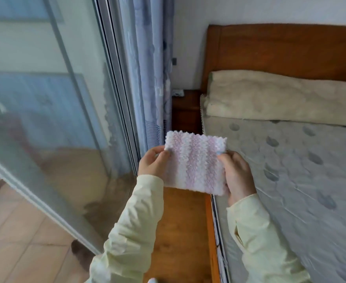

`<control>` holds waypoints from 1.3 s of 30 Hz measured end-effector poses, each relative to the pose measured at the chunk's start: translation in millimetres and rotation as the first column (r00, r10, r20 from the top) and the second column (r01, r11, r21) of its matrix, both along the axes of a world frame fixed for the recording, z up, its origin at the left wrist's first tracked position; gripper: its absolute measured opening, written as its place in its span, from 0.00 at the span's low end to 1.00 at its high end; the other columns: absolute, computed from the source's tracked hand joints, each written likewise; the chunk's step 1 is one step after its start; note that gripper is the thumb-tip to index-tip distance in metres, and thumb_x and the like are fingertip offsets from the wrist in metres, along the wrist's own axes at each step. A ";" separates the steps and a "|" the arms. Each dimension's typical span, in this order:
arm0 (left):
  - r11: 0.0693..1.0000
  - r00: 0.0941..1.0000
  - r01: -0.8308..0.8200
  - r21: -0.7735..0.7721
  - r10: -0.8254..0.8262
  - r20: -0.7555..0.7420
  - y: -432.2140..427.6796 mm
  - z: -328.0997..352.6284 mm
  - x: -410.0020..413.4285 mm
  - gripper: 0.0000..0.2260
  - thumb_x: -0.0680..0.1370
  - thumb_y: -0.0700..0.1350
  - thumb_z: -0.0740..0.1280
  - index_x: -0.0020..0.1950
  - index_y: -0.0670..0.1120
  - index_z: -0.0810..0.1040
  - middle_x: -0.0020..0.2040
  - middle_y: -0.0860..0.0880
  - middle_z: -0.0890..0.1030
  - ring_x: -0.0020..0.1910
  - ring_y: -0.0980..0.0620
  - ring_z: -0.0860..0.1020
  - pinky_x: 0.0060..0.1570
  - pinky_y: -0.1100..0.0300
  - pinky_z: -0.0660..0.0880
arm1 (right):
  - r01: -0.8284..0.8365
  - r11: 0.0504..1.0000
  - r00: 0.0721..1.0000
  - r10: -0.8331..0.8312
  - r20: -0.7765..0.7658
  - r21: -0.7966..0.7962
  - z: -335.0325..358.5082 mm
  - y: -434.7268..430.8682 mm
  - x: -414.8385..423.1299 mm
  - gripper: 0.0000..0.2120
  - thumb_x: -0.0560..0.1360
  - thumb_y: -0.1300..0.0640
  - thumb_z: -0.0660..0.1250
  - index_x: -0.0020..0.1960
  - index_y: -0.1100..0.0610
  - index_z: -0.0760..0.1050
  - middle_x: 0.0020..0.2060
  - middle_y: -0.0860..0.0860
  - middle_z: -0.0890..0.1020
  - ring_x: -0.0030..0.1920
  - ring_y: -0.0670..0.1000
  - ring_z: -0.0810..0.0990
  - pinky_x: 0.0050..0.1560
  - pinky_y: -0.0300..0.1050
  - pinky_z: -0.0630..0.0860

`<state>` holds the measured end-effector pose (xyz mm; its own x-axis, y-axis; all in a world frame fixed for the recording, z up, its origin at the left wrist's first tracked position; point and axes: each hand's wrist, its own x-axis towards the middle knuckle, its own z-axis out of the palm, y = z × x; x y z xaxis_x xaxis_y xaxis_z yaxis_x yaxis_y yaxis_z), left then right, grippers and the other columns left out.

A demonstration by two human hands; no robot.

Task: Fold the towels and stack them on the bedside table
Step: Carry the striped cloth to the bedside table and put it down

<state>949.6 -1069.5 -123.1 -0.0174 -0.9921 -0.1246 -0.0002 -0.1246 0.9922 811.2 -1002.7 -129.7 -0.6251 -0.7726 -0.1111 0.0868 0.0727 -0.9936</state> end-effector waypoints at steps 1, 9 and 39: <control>1.000 1.000 0.009 0.004 -0.009 0.002 -14.4 -0.7 -7.8 0.04 0.77 0.42 0.64 0.49 0.45 0.77 0.37 0.55 0.74 0.36 0.61 0.71 0.37 0.71 0.69 | 0.006 1.000 1.000 -0.006 -0.002 0.003 -1.2 -13.4 -6.9 0.06 0.75 0.54 0.63 0.49 0.54 0.76 0.37 0.51 0.75 0.41 0.50 0.74 0.44 0.46 0.69; 0.996 0.996 0.086 0.029 -0.086 -0.014 -166.6 1.6 -73.0 0.04 0.76 0.43 0.64 0.42 0.47 0.76 0.36 0.55 0.74 0.37 0.59 0.71 0.38 0.68 0.68 | 0.097 0.995 0.995 -0.097 0.000 -0.010 -4.8 -157.0 -64.4 0.07 0.74 0.51 0.64 0.50 0.52 0.76 0.43 0.49 0.79 0.49 0.52 0.77 0.50 0.51 0.73; 0.997 0.995 0.072 0.007 -0.072 0.074 -633.6 6.8 -356.8 0.03 0.77 0.42 0.63 0.49 0.46 0.75 0.35 0.58 0.70 0.34 0.62 0.67 0.27 0.80 0.65 | 0.119 0.993 0.992 -0.118 0.051 -0.022 -4.3 -628.0 -340.2 0.03 0.76 0.54 0.63 0.47 0.52 0.74 0.44 0.50 0.78 0.48 0.52 0.77 0.48 0.49 0.74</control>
